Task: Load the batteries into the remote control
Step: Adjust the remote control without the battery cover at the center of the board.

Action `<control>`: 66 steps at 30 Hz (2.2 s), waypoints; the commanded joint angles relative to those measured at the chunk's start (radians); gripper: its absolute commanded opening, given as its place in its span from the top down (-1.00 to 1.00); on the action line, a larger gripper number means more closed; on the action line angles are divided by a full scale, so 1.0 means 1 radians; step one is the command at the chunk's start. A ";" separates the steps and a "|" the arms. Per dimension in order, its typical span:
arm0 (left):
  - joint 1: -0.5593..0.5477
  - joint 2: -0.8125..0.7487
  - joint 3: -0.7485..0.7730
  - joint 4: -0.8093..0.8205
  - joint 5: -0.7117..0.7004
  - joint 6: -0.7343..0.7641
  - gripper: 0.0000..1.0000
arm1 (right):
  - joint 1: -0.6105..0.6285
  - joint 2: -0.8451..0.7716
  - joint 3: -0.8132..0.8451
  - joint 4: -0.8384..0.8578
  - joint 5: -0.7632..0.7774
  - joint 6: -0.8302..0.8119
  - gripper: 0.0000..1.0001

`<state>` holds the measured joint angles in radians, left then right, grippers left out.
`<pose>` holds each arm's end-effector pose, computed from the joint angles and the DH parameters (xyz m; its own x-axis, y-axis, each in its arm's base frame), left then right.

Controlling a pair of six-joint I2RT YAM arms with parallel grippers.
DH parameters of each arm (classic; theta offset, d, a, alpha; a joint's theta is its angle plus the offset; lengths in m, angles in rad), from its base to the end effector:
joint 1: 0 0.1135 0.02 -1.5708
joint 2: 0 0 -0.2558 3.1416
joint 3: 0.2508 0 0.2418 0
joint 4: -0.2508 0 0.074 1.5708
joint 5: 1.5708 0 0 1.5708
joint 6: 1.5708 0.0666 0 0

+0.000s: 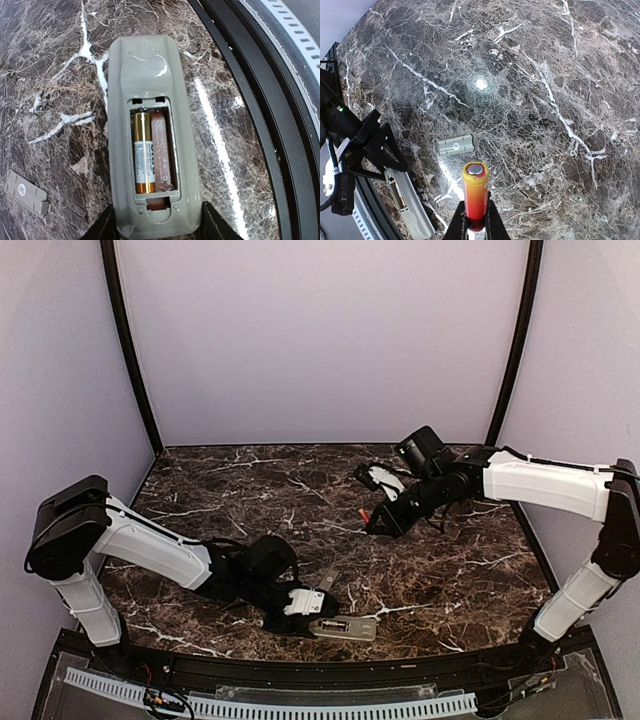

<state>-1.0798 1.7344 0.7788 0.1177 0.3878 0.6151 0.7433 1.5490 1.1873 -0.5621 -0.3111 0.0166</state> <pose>0.1365 -0.3087 0.1084 0.2537 0.6584 -0.7086 0.9664 -0.2039 0.1565 0.2347 0.2434 0.2328 -0.6003 -0.5303 -0.5987 -0.7702 0.5849 0.2542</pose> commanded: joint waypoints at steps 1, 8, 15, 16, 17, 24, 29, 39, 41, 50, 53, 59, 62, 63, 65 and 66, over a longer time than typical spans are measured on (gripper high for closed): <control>-0.009 0.007 0.003 -0.108 -0.060 0.098 0.23 | -0.007 0.021 0.021 0.007 -0.025 -0.010 1.00; -0.029 -0.032 -0.017 -0.064 -0.226 0.174 0.27 | -0.009 0.033 0.022 0.010 -0.028 -0.032 1.00; -0.073 -0.038 -0.043 -0.008 -0.369 0.231 0.34 | -0.009 0.047 0.025 0.016 -0.038 -0.032 1.00; -0.075 -0.039 -0.044 -0.008 -0.375 0.231 0.34 | -0.009 0.047 0.026 0.015 -0.038 -0.032 1.00; -0.076 -0.039 -0.044 -0.008 -0.375 0.233 0.34 | -0.009 0.047 0.026 0.015 -0.037 -0.032 1.00; -0.086 -0.053 -0.045 -0.015 -0.419 0.251 0.34 | -0.009 0.045 0.025 0.013 -0.039 -0.031 1.00; -0.089 -0.063 -0.035 -0.064 -0.355 0.174 0.33 | -0.009 0.038 0.027 0.000 -0.050 -0.024 1.00; -0.085 -0.068 0.055 -0.278 -0.236 -0.106 0.30 | -0.009 -0.003 0.020 -0.036 -0.116 0.011 1.00; -0.085 -0.046 0.080 -0.312 -0.246 -0.138 0.26 | -0.009 -0.004 0.018 -0.043 -0.138 0.018 1.00; -0.082 0.000 0.118 -0.300 -0.283 -0.197 -0.35 | -0.005 -0.024 0.019 -0.084 -0.176 0.040 1.00; -0.066 -0.098 0.094 -0.231 -0.273 -0.240 -0.59 | 0.002 -0.041 0.010 -0.088 -0.193 0.030 1.00; -0.019 -0.306 0.054 -0.061 -0.206 -0.288 -0.56 | 0.039 -0.052 0.029 -0.090 -0.294 -0.010 1.00; -0.025 -0.415 -0.031 0.078 -0.217 -0.147 -0.45 | 0.071 -0.024 0.087 -0.164 -0.278 -0.051 1.00; -0.026 -0.471 -0.052 0.162 -0.252 -0.056 -0.42 | 0.079 -0.011 0.110 -0.199 -0.251 -0.057 1.00; -0.026 -0.535 -0.095 0.251 -0.297 0.146 -0.38 | 0.094 0.012 0.154 -0.250 -0.210 -0.059 1.00; -0.028 -0.545 -0.098 0.253 -0.311 0.221 -0.38 | 0.099 0.019 0.164 -0.263 -0.208 -0.055 1.00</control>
<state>-1.1000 1.2701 0.7441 0.1856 0.1345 0.5037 0.8173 1.5360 1.2800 -0.7311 -0.5510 -0.0090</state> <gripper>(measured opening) 0.696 0.070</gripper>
